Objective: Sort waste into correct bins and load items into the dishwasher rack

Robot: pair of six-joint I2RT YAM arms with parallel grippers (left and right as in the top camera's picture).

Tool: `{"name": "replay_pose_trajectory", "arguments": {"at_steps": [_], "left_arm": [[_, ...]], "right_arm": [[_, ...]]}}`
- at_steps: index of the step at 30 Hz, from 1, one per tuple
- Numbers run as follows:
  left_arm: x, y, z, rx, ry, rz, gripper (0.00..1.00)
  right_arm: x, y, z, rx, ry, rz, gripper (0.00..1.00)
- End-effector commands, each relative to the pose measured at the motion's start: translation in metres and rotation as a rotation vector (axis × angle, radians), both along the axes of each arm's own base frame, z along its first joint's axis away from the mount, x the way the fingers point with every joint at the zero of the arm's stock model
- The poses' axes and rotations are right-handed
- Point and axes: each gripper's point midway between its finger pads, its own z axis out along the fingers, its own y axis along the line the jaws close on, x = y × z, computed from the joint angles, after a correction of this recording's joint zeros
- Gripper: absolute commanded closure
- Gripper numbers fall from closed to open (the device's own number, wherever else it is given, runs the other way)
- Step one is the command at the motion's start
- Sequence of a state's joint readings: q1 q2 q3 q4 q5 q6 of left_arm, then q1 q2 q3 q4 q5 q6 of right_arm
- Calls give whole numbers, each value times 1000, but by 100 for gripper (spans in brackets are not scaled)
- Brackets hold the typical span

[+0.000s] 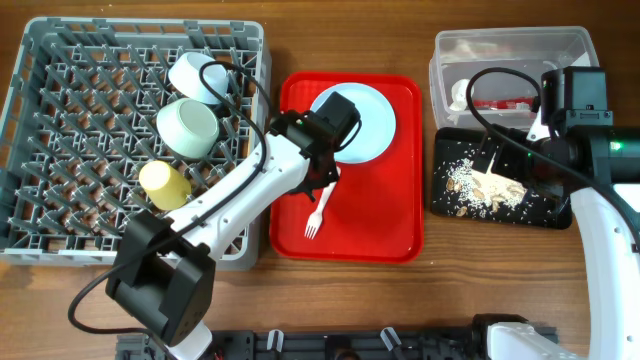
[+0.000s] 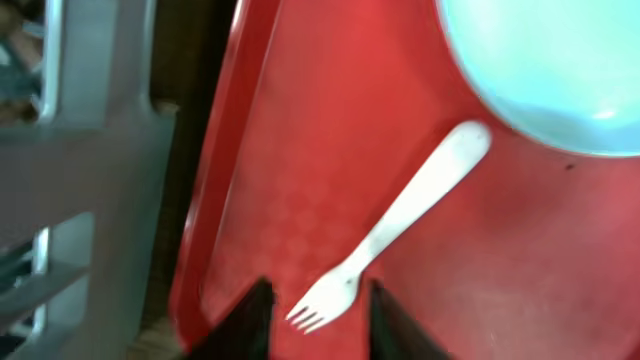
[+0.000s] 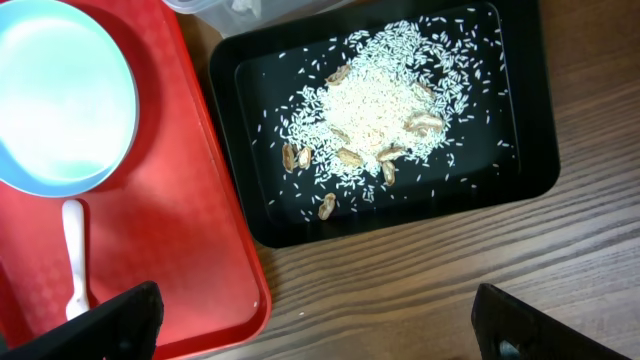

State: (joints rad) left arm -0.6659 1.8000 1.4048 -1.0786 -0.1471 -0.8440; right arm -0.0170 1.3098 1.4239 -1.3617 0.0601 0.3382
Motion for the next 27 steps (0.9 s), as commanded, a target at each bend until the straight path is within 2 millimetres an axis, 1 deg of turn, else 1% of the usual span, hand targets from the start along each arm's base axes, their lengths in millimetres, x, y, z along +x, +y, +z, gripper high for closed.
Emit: {"name": "replay_pose_trajectory", "arguments": {"at_steps": [1, 2, 4, 6, 8, 12, 14, 15, 18, 19, 20, 22, 24, 25, 27], "left_arm": [[-16, -1, -7, 31, 66, -75, 64], [-22, -3, -12, 35, 89, -112, 60], [-36, -5, -24, 36, 133, -205, 50], [-47, -6, -39, 26, 167, -259, 45], [-57, -13, -53, -30, 201, -341, 40], [-63, -12, -78, -54, 190, -390, 36], [-65, -11, -83, -54, 189, -409, 36], [-65, -11, -85, -56, 183, -413, 34], [-65, -10, -96, -66, 163, -433, 34], [-65, -10, -97, -66, 161, -434, 35], [-63, -12, -97, -72, 150, -437, 38], [-60, -15, -96, -80, 136, -438, 60], [-60, -14, -96, -78, 139, -438, 75], [-61, -14, -96, -79, 140, -434, 85], [-61, -14, -96, -76, 144, -434, 96]], "right_arm": [[2, 1, -1, 5, 5, 8, 0], [2, 1, -1, 7, 4, 4, 0], [2, 1, -1, 6, 6, 6, 0], [2, 1, -1, 7, 7, 4, 0], [1, 1, -1, 6, 9, 5, 0], [1, 1, -1, 7, 9, 4, 0], [0, 1, -1, 7, 12, 4, 0], [0, 1, -1, 9, 12, -2, 0], [-1, 1, -1, 10, 16, -4, 0], [-1, 1, -2, 10, 18, -4, 0], [-1, 1, -2, 9, 18, -3, 0], [-1, 1, -2, 10, 18, -3, 0], [-1, 1, -2, 10, 19, -3, 0], [-1, 1, -2, 10, 18, -4, 0], [-1, 1, -2, 9, 18, -3, 0]]}}
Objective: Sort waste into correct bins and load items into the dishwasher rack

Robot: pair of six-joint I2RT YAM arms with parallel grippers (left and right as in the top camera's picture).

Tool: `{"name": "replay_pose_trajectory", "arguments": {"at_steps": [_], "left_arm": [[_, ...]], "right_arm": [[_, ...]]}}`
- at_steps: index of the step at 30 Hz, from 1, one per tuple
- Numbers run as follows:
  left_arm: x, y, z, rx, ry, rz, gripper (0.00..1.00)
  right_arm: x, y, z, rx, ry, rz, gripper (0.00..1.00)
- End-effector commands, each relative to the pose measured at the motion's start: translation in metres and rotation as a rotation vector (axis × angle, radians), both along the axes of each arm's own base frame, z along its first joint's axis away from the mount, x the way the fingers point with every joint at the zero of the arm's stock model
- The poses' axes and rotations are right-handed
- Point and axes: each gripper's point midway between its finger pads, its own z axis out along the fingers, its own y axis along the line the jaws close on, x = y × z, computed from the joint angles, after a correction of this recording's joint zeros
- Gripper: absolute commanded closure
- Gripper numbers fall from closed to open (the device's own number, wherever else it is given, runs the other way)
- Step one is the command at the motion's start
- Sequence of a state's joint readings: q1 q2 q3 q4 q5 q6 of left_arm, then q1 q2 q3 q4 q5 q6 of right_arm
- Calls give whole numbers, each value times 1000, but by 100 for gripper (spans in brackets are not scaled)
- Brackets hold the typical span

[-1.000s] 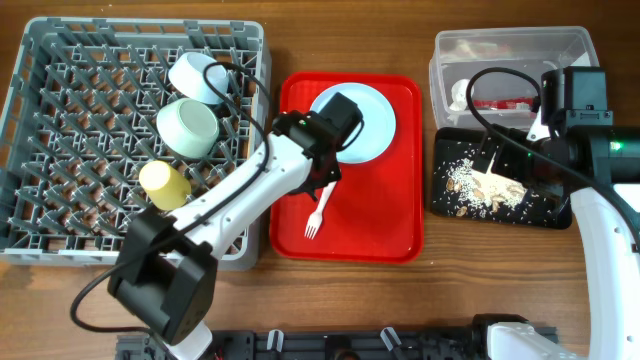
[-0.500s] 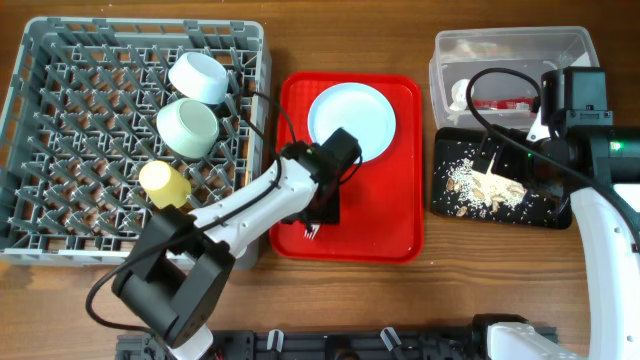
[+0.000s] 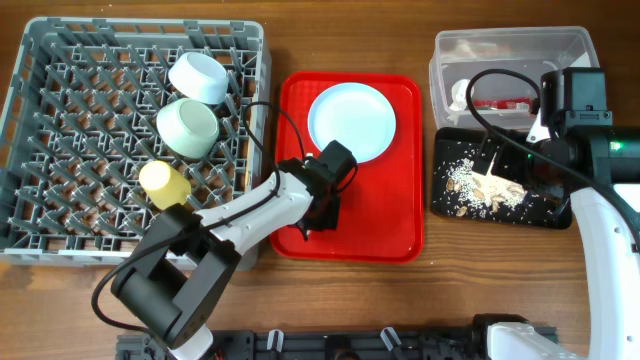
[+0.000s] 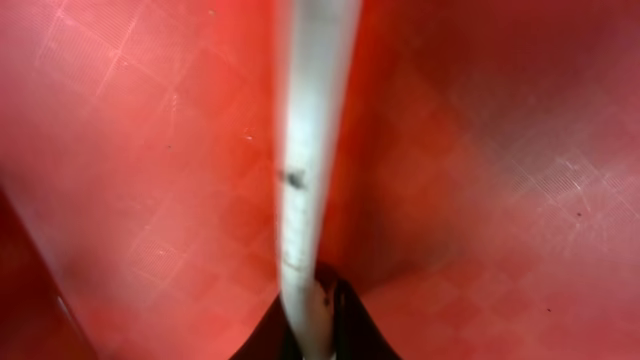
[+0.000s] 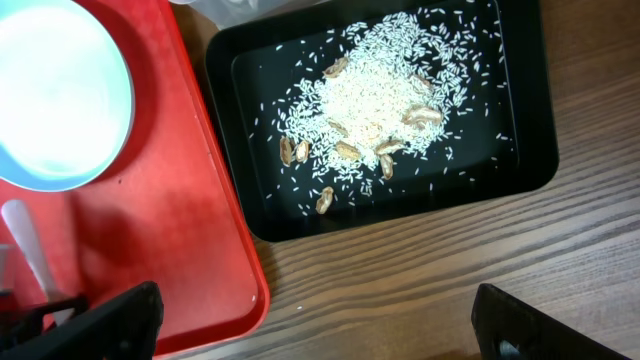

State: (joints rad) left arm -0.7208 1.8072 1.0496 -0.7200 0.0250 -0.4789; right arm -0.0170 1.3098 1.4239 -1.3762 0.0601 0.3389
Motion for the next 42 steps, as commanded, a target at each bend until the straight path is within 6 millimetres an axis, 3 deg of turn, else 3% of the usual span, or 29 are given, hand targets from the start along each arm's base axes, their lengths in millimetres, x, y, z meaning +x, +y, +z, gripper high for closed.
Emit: {"name": "replay_pose_trajectory", "arguments": {"at_steps": [1, 5, 8, 12, 14, 15, 17, 19, 23, 25, 26, 27, 28, 31, 33, 36, 37, 38, 40, 42], "left_arm": [[-9, 6, -8, 20, 36, -3, 96], [-10, 7, -5, 22, 37, -3, 96], [-1, 2, 17, -12, -10, 2, 96], [36, 25, 101, -66, -183, 102, 96], [67, 55, 150, -111, -321, 139, 96], [78, 71, 161, -111, -365, 142, 96], [94, 97, 163, -87, -396, 160, 96], [112, 125, 150, -50, -389, 200, 96], [127, 144, 117, -18, -324, 258, 96], [127, 145, 103, -5, -289, 258, 79], [127, 145, 100, -2, -281, 258, 51], [127, 145, 100, 1, -282, 259, 33], [127, 145, 102, -1, -287, 259, 24], [127, 144, 122, -25, -339, 260, 22], [130, 131, 148, -84, -416, 235, 22], [133, 69, 179, -308, -494, 101, 21], [134, 51, 180, -331, -509, 57, 15], [133, 25, 175, -347, -519, -17, 7], [130, -8, 164, -350, -527, -142, 5], [121, -56, 131, -342, -515, -328, 6]], "right_arm": [[2, 1, 0, 9, 4, -3, 0], [2, 1, -1, 9, 4, -3, 0], [2, 1, 0, 9, 4, -2, 0], [2, 1, 0, 9, 4, -2, 0], [2, 1, 0, 9, 3, -2, 0], [3, 1, 0, 8, 2, -2, 0], [3, 1, 0, 9, 0, -2, 0], [3, 1, 0, 9, 0, -2, 0], [3, 1, 0, 8, 1, -2, 0], [3, 1, 0, 8, 1, -2, 0], [3, 1, 0, 8, 1, -2, 0], [3, 1, 0, 8, 1, -2, 0], [3, 1, 0, 8, 1, -1, 0], [3, 1, 0, 7, 0, 2, 0], [4, 1, 0, 7, -3, 2, 0], [4, 1, 0, 8, -4, -2, 0], [4, 1, 0, 8, -4, -2, 0], [4, 1, 0, 8, -3, -2, 0], [4, 1, 0, 9, -3, -2, 1], [3, 1, 0, 9, -2, -2, 0]]}}
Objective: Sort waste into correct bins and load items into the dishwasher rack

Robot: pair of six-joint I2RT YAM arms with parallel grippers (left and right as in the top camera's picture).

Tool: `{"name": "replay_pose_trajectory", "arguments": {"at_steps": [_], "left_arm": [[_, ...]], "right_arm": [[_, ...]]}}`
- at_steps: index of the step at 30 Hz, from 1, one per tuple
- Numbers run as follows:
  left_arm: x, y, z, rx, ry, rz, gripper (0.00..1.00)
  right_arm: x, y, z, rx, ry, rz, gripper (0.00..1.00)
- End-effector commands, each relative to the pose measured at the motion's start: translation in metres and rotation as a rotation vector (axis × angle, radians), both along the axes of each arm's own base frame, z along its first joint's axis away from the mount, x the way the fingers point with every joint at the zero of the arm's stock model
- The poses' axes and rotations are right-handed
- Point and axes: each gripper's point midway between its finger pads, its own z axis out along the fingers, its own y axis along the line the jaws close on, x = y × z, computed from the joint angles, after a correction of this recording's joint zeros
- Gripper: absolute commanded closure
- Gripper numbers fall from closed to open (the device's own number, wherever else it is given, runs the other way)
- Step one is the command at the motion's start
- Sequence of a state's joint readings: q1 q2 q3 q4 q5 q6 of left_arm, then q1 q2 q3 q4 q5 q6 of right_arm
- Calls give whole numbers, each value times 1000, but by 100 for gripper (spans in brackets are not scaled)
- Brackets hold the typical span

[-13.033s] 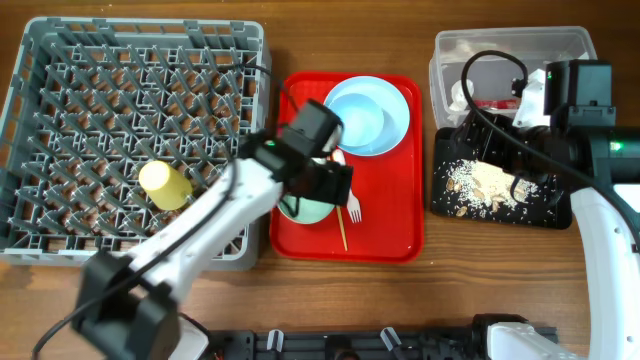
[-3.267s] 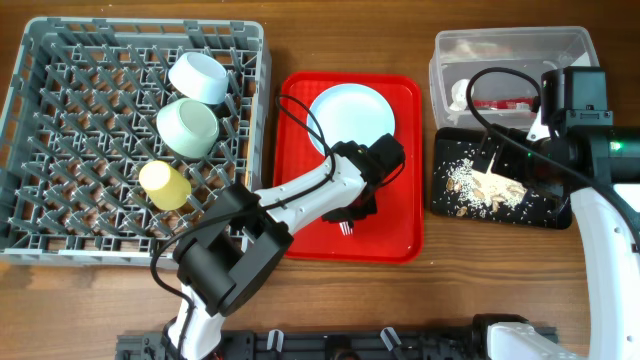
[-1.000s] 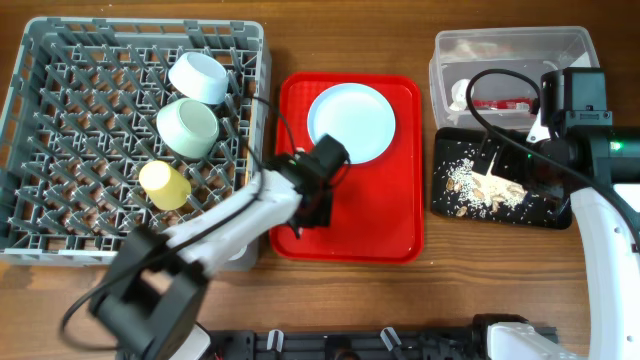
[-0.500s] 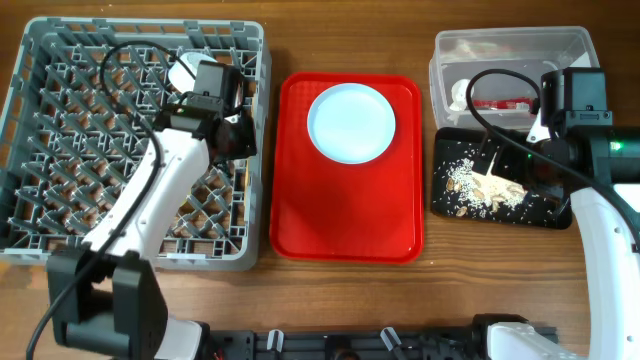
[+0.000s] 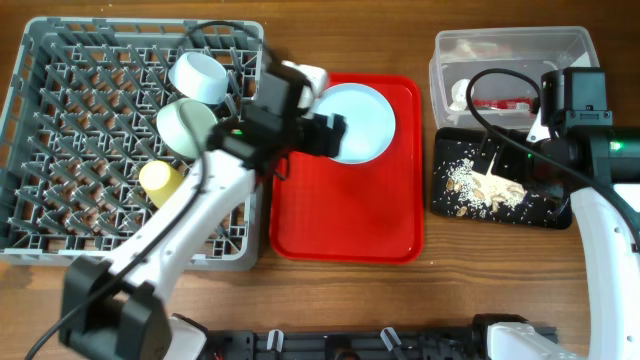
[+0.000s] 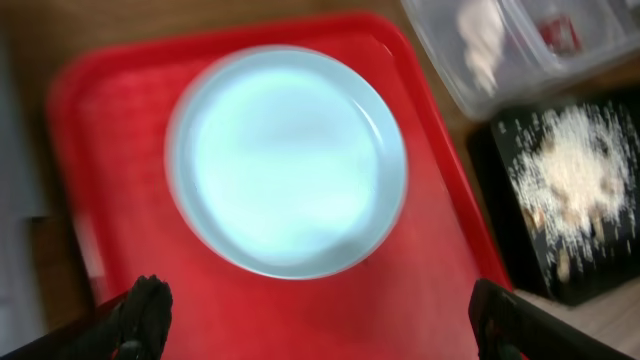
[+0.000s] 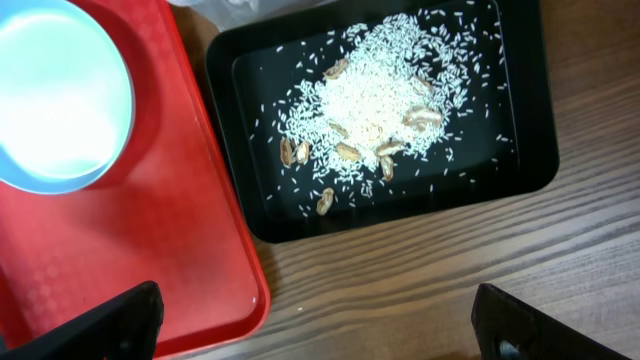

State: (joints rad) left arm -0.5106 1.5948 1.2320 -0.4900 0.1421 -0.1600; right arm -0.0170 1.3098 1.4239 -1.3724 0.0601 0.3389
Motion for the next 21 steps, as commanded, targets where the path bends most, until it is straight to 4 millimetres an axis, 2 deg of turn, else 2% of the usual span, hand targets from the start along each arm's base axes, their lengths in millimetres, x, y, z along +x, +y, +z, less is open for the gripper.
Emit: {"name": "replay_pose_trajectory", "arguments": {"at_steps": [1, 4, 5, 6, 8, 9, 11, 15, 16, 17, 20, 21], "left_arm": [[-9, -52, -45, 77, -19, -214, 8], [-12, -72, -87, 113, 18, -250, 10], [-16, -76, -107, 133, 50, -264, 10], [-20, -75, -123, 162, 77, -285, 11], [-27, -69, -144, 205, 128, -287, 12], [-34, -63, -153, 229, 169, -289, 16], [-43, -56, -157, 255, 213, -291, 26], [-44, -57, -157, 255, 215, -292, 74], [-45, -58, -157, 254, 215, -293, 82], [-46, -60, -157, 254, 214, -299, 83], [-49, -68, -156, 248, 197, -316, 96], [-47, -69, -155, 244, 192, -316, 96]], "right_arm": [[3, 1, 0, 9, 2, -2, 0], [2, 1, -1, 9, 5, -2, 0], [2, 1, -1, 9, 5, -2, 0], [2, 1, -1, 9, 5, -2, 0], [2, 1, -1, 9, 5, -1, 0], [2, 1, -1, 9, 5, -1, 0], [3, 1, 0, 8, 1, -2, 0], [2, 1, 0, 8, 3, -1, 0], [2, 1, 0, 8, 3, -1, 0], [2, 1, 0, 9, 3, -1, 0], [1, 1, -1, 8, 7, -1, 0], [1, 1, -1, 8, 7, -1, 0]]}}
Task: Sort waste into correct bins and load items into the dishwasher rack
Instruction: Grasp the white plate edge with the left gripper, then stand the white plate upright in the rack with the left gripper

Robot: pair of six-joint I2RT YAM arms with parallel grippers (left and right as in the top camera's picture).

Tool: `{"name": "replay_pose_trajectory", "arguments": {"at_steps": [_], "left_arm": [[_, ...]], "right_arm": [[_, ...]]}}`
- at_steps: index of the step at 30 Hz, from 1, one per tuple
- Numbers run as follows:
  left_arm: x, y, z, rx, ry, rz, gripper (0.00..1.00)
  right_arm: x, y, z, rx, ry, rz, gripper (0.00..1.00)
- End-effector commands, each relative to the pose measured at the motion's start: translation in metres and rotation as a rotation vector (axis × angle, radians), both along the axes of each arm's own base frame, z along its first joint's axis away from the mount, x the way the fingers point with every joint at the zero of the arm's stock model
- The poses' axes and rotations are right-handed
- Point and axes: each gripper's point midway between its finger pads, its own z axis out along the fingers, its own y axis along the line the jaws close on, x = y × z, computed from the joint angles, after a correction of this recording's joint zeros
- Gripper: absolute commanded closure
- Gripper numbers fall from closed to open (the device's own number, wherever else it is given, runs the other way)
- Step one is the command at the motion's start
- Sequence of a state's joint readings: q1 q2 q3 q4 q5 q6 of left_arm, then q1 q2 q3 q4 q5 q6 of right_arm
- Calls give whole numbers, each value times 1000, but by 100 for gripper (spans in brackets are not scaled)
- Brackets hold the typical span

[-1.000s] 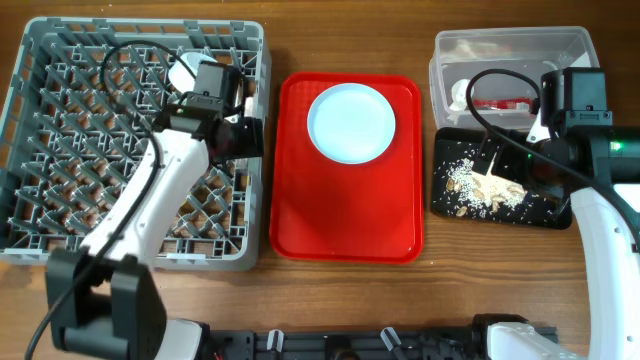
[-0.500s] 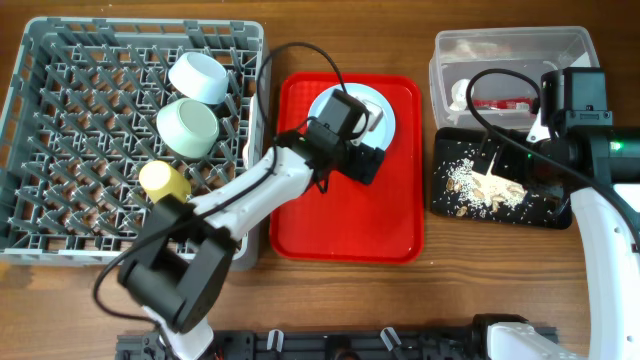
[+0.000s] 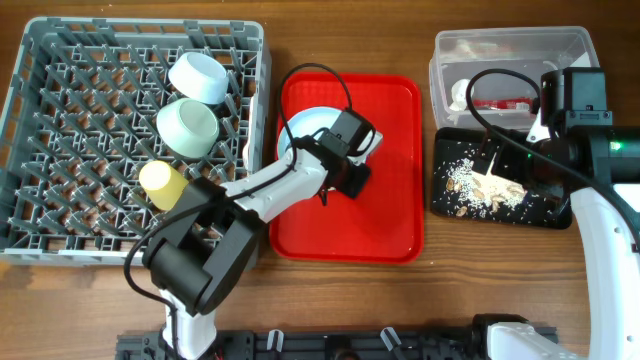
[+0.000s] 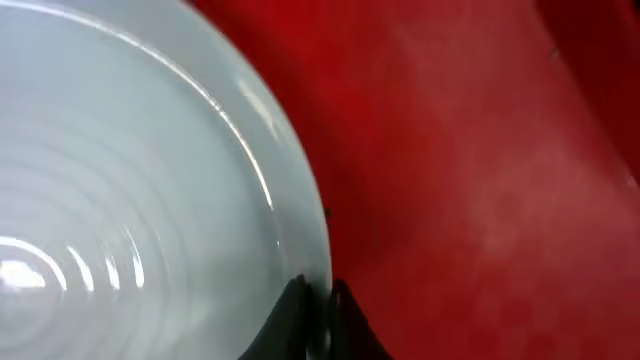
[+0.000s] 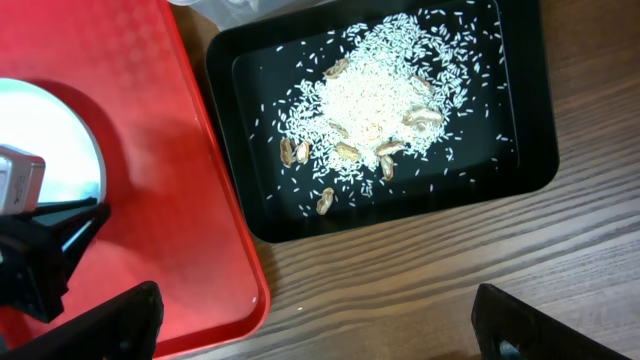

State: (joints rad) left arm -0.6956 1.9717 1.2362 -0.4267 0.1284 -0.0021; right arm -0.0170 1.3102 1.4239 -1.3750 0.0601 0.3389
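Note:
A pale blue plate lies on the red tray, partly under my left arm. My left gripper is low at the plate's near-right edge. In the left wrist view its fingers are shut on the plate's rim. The right wrist view shows the plate at its left edge. The grey dishwasher rack holds a white bowl, a pale green cup and a yellow cup. My right gripper hangs open over bare wood. No fork shows.
A black tray with rice and scraps sits right of the red tray, also in the right wrist view as the black tray. Behind it stands a clear bin with wrappers. My right arm stands over the table's right edge.
My left gripper was open and high above the plate near the rack. Now it is low on the tray and shut on the plate's rim. The plate sits slightly nearer and further left.
A white fork lay on the red tray below the plate with my left gripper open above it. Then the gripper was shut on the fork. Later the fork was gone from the tray and the gripper open. Now it grips the plate. The right arm stayed put.

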Motion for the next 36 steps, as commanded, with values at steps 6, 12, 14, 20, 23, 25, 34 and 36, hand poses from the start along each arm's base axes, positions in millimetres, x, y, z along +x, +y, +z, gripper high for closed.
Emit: {"name": "replay_pose_trajectory", "arguments": {"at_steps": [6, 12, 14, 20, 23, 25, 34, 36], "left_arm": [[6, -11, 37, -69, -58, 16, 96], [11, -6, 183, -319, -271, 71, 96], [15, 8, 213, -360, -329, 99, 96], [34, 109, 309, -660, -367, 305, 96], [42, 136, 307, -774, -252, 322, 96], [53, 155, 295, -827, -173, 349, 96], [99, 202, 209, -864, 51, 493, 32], [104, 218, 204, -839, 28, 546, 0]], "right_arm": [[2, 1, 0, 8, 5, -1, 0], [2, 1, 0, 7, 5, 2, 0], [2, 1, 0, 7, 5, 2, 0], [2, 1, 0, 8, 5, 1, 0], [2, 1, 0, 8, 4, 1, 0], [2, 1, 0, 7, 4, 1, 0], [2, 1, 0, 8, 3, -1, 0], [3, 1, 0, 8, 0, -1, 0]]}}
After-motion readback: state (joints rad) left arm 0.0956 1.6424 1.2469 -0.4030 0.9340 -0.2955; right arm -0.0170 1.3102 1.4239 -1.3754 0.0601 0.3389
